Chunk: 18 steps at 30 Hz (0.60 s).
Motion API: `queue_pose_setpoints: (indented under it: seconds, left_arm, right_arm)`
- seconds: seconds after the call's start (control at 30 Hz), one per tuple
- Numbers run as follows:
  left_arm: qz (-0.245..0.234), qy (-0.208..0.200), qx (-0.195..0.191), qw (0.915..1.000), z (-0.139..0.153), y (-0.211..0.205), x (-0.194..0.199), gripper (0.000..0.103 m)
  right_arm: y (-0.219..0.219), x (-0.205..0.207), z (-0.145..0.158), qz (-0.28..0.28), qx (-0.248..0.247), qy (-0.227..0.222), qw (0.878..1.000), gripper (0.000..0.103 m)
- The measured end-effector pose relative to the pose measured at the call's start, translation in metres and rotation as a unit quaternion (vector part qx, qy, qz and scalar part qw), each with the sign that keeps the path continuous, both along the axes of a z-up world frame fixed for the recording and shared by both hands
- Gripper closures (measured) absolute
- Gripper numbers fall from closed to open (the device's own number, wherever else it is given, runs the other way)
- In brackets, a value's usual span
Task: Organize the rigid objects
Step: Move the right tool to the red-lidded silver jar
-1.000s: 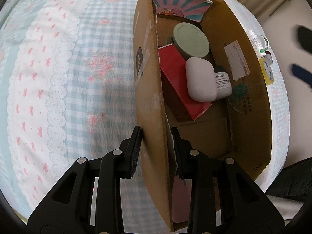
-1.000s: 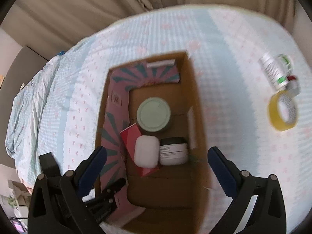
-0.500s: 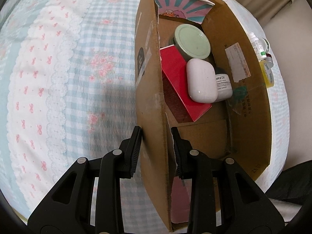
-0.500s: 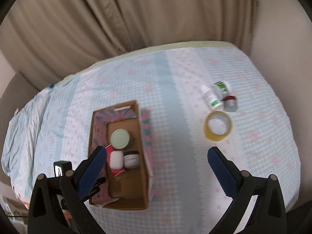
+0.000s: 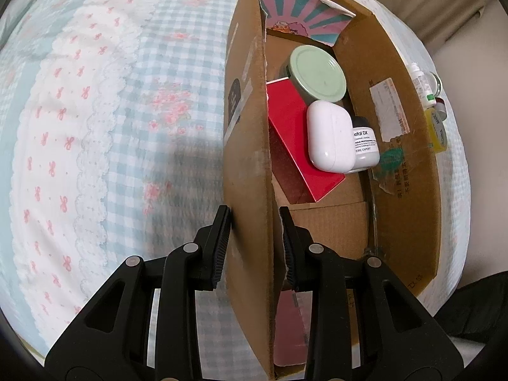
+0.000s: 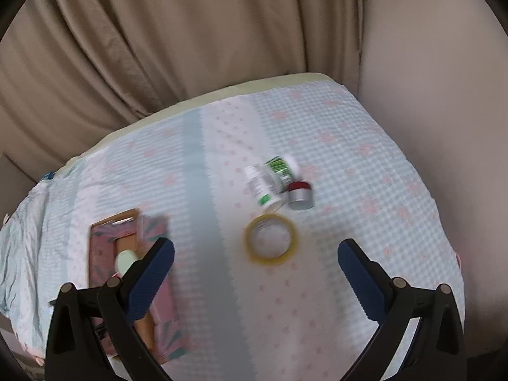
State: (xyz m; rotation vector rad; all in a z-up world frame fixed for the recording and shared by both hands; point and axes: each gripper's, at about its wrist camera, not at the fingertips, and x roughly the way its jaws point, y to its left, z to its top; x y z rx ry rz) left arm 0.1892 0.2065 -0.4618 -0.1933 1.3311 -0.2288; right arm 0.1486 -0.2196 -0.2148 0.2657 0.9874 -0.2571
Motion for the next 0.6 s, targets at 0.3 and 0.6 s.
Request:
queue_pose_setpoints:
  seconds: [0.3, 0.6]
  left_arm:
    - [0.006, -0.004, -0.005, 1.0000, 0.001, 0.005, -0.005, 0.076]
    - [0.013, -0.003, -0.011, 0.9999, 0.002, 0.008, -0.006, 0.076]
  right_arm:
    - [-0.086, 0.057, -0.088, -0.013, 0.040, 0.032, 0.999, 0.000]
    - [-0.123, 0.100, -0.171, -0.030, 0.071, 0.065, 0.995, 0.009]
